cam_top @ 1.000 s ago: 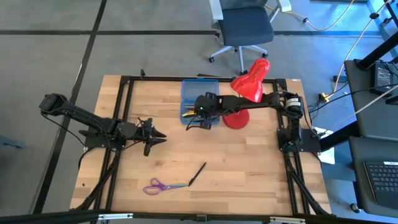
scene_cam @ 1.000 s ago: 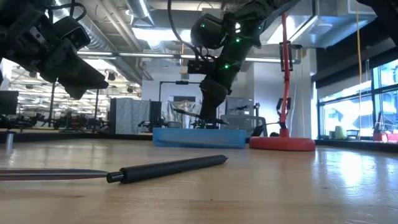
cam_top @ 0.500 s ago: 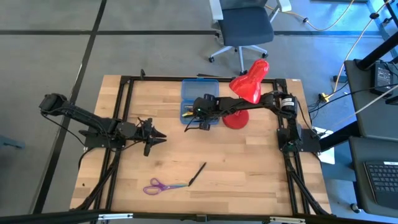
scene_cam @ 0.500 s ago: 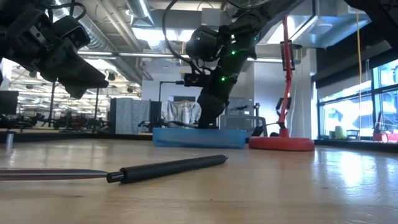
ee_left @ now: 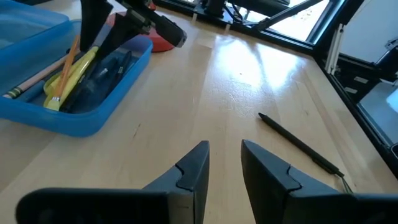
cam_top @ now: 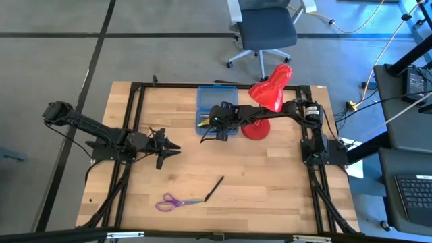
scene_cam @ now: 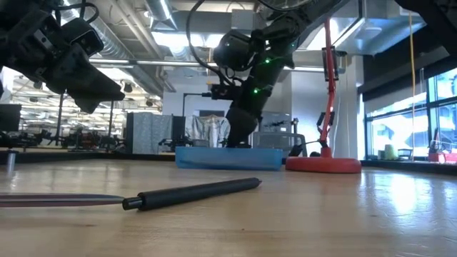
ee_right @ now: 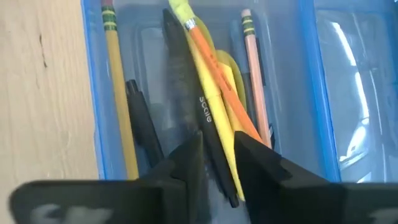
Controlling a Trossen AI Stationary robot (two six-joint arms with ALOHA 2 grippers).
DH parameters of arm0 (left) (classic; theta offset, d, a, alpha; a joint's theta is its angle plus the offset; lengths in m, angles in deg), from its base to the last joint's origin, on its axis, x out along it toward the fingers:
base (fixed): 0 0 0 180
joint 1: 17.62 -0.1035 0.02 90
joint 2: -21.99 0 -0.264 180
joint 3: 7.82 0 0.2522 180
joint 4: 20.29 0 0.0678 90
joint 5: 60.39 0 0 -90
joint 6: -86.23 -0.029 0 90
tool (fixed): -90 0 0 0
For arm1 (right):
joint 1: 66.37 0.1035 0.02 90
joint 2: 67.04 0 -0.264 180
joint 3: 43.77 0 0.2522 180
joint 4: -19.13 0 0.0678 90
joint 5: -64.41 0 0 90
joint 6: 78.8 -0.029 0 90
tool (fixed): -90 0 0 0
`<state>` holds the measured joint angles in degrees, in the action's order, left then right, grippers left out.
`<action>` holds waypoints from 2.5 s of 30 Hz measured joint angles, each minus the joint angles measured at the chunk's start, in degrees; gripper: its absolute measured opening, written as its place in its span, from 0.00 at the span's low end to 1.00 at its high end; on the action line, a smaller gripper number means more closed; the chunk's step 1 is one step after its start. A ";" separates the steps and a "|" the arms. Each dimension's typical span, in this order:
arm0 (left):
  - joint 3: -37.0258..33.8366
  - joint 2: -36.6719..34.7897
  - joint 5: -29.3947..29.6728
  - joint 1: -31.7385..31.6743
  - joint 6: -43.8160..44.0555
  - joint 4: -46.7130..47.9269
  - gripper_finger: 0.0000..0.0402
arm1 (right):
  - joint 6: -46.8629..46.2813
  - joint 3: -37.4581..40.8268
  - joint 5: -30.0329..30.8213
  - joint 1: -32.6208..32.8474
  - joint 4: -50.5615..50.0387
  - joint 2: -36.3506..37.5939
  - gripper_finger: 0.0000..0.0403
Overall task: Pick & place school supplies into a supply box
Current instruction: Put the black pen into the blue supply box
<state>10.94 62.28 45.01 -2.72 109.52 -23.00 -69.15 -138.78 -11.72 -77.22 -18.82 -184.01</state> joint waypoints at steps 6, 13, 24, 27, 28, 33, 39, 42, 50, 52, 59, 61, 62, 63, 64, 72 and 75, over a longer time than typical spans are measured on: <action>0.00 0.00 -0.03 0.00 0.00 -0.01 0.21 | -0.09 -3.41 2.56 0.47 -3.43 0.41 0.31; -0.01 0.00 -0.02 0.00 0.00 -0.01 0.21 | 4.31 -10.20 -7.19 7.28 -11.70 0.87 0.31; -0.02 -0.01 -0.02 0.00 0.00 -0.01 0.21 | 11.95 -5.31 -29.04 20.13 -5.77 0.90 0.31; -0.02 -0.02 -0.02 0.00 0.00 -0.01 0.21 | 13.81 -2.23 -28.98 22.29 -2.05 0.90 0.31; -0.02 -0.02 -0.02 0.00 0.00 -0.01 0.21 | 14.89 -1.08 -28.99 22.78 -0.86 0.90 0.31; -0.02 0.00 -0.02 0.00 0.00 -0.01 0.21 | 16.35 3.50 -28.23 23.86 6.69 0.81 0.31; -0.02 0.00 -0.04 0.00 0.00 -0.01 0.21 | 16.35 7.81 -28.04 23.82 14.88 0.81 0.31; -0.02 -0.02 -0.04 0.00 0.00 -0.01 0.21 | 16.37 9.46 -28.49 23.86 19.80 0.81 0.31; -0.02 0.00 -0.02 0.00 0.00 -0.01 0.21 | 16.13 12.20 -35.34 24.69 31.44 0.30 0.31; -0.02 0.00 -0.02 0.00 0.00 -0.01 0.21 | 16.15 12.10 -34.89 25.26 31.34 -0.03 0.31; -0.04 -0.01 -0.02 0.01 0.00 0.01 0.21 | 15.86 9.88 -32.47 26.72 31.25 -1.55 0.31; -0.07 -0.02 -0.02 0.02 0.00 0.05 0.21 | 15.65 9.40 -32.20 27.15 31.11 -2.26 0.31; -0.07 0.00 -0.04 0.00 0.00 0.02 0.22 | 15.62 8.92 -31.37 27.39 31.70 -2.85 0.31; -0.07 -0.01 -0.02 0.00 0.00 -0.05 0.22 | 15.61 8.96 -30.18 27.65 31.20 -2.98 0.31; -0.07 -0.02 -0.02 0.00 0.00 -0.05 0.21 | 15.63 9.09 -29.69 27.85 30.88 -3.28 0.31; -0.11 0.10 -0.02 0.01 0.00 -0.02 0.22 | 15.09 8.53 -28.93 28.00 31.47 -7.14 0.31; -0.11 0.09 -0.02 0.00 0.00 -0.04 0.21 | 13.30 8.22 -29.11 28.01 32.13 -8.03 0.31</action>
<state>10.83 62.37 44.98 -2.72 109.52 -23.04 -55.85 -130.56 -40.84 -49.21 13.31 -192.03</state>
